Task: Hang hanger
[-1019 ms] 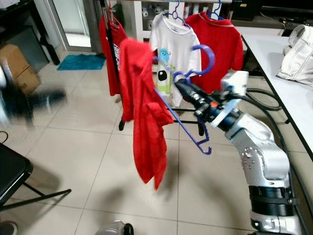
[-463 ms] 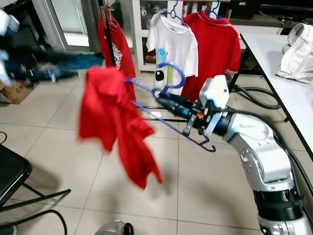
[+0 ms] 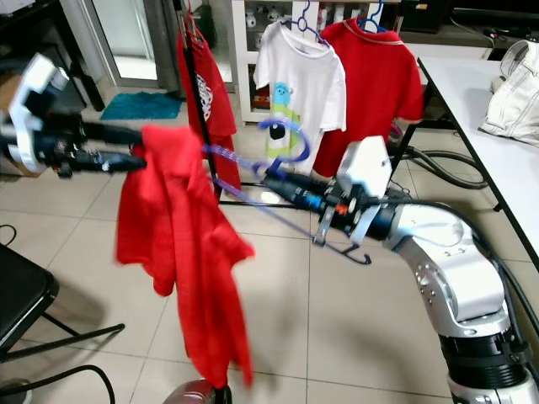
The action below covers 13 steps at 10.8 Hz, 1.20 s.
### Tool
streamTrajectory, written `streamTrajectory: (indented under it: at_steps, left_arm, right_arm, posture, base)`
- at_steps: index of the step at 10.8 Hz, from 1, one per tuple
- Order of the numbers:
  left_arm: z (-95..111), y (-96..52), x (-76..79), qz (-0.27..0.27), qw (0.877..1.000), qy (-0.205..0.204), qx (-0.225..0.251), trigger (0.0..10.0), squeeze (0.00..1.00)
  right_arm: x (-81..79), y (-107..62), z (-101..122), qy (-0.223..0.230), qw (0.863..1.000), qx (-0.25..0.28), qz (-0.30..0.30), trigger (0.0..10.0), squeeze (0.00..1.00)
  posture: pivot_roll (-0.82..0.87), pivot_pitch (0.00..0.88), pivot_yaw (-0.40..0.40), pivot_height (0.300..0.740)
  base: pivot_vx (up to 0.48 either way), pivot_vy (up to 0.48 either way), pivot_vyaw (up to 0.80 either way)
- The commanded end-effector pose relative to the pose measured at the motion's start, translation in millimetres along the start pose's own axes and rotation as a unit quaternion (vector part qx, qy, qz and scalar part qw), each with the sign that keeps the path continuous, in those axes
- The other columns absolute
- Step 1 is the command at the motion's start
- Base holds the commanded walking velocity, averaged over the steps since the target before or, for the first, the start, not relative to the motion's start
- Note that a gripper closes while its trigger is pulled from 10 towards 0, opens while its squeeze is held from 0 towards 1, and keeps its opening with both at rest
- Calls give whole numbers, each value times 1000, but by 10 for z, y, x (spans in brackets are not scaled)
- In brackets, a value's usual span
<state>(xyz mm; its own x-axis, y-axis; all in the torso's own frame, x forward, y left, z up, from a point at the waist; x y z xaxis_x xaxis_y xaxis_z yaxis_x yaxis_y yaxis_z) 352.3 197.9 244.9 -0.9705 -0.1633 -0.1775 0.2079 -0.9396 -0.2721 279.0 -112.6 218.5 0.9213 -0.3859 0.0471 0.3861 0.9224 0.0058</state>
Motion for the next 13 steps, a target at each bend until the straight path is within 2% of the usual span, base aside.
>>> streamTrajectory:
  at_steps: [1, 3, 5, 7, 9, 10, 11, 13]
  left_arm:
    - [116, 35, -38, -6, 1000, 29, -3, 10000, 0]
    - [234, 124, -81, -15, 999, 47, 13, 10000, 0]
    - [189, 231, -32, -46, 998, 43, -7, 10000, 0]
    - [158, 260, -30, -52, 996, 63, -24, 10000, 0]
    - [18, -30, -65, -10, 994, 75, -73, 10000, 0]
    - [-14, -103, -48, -2, 995, 72, -75, 10000, 0]
    - [-105, -325, 45, 28, 997, 34, -62, 10000, 1000]
    - [-235, -602, 177, 59, 996, 9, -70, 10000, 1000]
  right_arm:
    - [-125, 52, 76, -12, 999, 6, 39, 10000, 0]
    - [-158, 87, 65, -20, 998, -9, 56, 10000, 0]
    - [-161, 106, 50, -25, 997, -20, 66, 10000, 0]
    - [-147, 115, 34, -27, 997, -26, 66, 10000, 0]
    - [-4, 57, 8, -23, 999, -26, 15, 10000, 0]
    - [22, 36, 9, -21, 1000, -23, 5, 10000, 0]
    - [23, -6, -16, -11, 1000, -18, 0, 10000, 0]
    - [-15, -12, -84, 0, 1000, -25, 14, 10000, 0]
  posture:
    - [84, 0, 84, 740]
    - [76, 0, 92, 740]
    - [64, 0, 107, 740]
    - [59, 0, 116, 740]
    - [57, 0, 124, 740]
    - [60, 0, 122, 740]
    - [74, 0, 102, 740]
    - [83, 0, 86, 740]
  base:
    - [0, 0, 0]
    - [0, 0, 0]
    - [0, 0, 0]
    - [0, 0, 0]
    - [0, 0, 0]
    - [0, 0, 0]
    - [0, 0, 0]
    - [0, 0, 0]
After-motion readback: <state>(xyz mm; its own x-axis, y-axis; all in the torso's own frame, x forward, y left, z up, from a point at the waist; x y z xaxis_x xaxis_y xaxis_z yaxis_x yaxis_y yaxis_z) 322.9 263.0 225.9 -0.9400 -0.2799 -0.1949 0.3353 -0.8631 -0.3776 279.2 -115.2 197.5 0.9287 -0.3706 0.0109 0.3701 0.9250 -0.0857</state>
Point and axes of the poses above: a point about 5 cm out from each wrist's last joint towards the gripper, its own y axis pointing out of the wrist towards the gripper, its own z axis along the axis of the wrist's last joint, x = y × z, the point moved 4 cm from there along y, pointing out of the wrist towards the gripper, and after that the axes turned 10 degrees about y, right-handed, at the moved point
